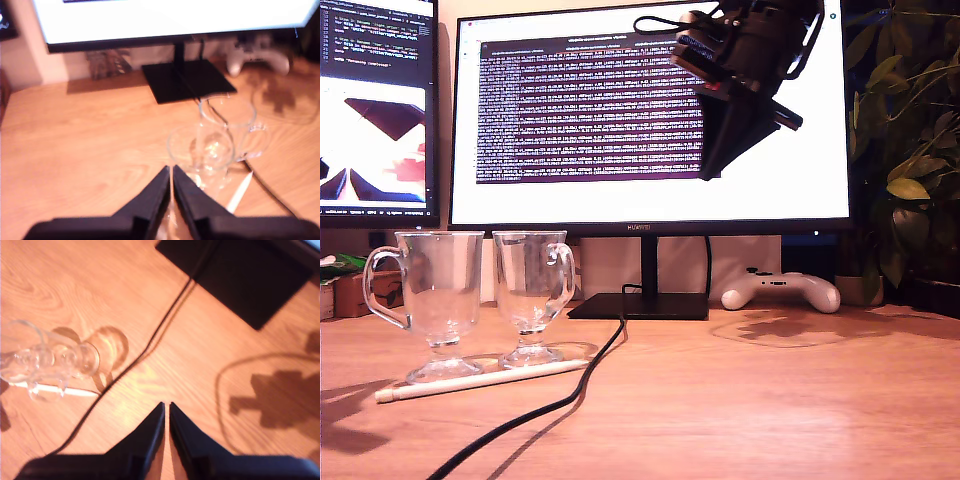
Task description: Pick the small glass cups in front of you with each of your hands, and place them behind the white pen
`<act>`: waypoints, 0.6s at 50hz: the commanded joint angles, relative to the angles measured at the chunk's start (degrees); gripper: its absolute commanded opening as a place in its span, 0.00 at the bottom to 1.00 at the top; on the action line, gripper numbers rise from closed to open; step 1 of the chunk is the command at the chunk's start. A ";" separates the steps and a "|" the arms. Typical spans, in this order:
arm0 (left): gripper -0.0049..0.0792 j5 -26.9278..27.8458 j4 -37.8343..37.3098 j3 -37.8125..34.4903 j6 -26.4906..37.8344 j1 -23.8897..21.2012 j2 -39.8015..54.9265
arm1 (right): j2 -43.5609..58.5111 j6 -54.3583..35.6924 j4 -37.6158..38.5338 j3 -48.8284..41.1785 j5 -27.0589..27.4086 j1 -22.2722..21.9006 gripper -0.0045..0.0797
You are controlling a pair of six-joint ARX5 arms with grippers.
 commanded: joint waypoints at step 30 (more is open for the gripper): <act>0.04 -8.79 -5.53 0.11 -0.50 -0.35 0.07 | -12.74 4.26 14.75 -22.23 5.07 -8.20 0.04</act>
